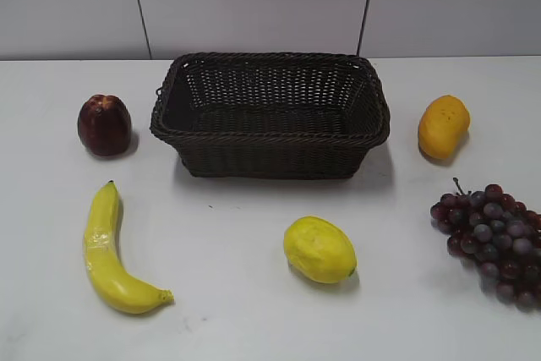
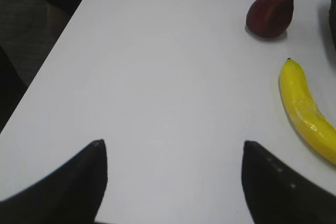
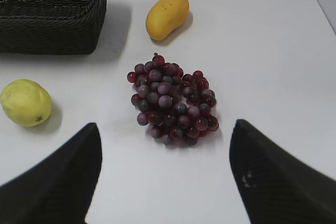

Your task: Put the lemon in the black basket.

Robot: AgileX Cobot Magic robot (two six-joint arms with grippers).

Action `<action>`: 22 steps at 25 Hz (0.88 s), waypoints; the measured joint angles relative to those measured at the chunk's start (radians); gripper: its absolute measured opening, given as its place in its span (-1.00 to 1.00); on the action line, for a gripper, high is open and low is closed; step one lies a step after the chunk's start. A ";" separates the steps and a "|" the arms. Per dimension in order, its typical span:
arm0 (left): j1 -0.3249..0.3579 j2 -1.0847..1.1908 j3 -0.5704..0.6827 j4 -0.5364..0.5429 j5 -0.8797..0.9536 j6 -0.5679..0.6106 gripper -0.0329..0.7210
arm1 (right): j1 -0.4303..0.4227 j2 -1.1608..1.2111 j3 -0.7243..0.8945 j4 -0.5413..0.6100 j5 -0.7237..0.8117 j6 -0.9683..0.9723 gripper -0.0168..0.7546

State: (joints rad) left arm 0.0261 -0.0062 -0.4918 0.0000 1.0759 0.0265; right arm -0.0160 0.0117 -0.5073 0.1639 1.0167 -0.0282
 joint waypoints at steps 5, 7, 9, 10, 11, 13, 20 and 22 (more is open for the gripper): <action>0.000 0.000 0.000 0.000 0.000 0.000 0.66 | 0.000 0.119 -0.034 0.007 -0.061 0.000 0.52; 0.000 0.000 0.000 0.000 0.000 0.000 0.66 | 0.000 0.194 -0.054 0.008 -0.078 0.000 0.52; 0.000 0.000 0.000 0.000 0.000 0.000 0.66 | 0.000 0.264 -0.082 0.009 -0.091 -0.011 0.52; 0.000 0.000 0.000 0.000 0.000 0.000 0.66 | 0.000 0.302 -0.101 0.009 -0.095 -0.020 0.52; 0.000 0.000 0.000 0.000 0.000 0.000 0.66 | 0.000 0.340 -0.121 0.010 -0.097 -0.029 0.52; 0.000 0.000 0.000 0.000 0.000 0.000 0.66 | 0.000 0.409 -0.159 0.010 -0.099 -0.041 0.52; 0.000 0.000 0.000 0.000 0.000 0.000 0.66 | 0.000 0.651 -0.316 0.011 -0.062 -0.102 0.52; 0.000 0.000 0.000 0.000 0.000 0.000 0.66 | 0.000 0.710 -0.351 0.012 -0.041 -0.143 0.52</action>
State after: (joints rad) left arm 0.0261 -0.0062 -0.4918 0.0000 1.0759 0.0265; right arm -0.0160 0.7221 -0.8585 0.1763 0.9760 -0.1715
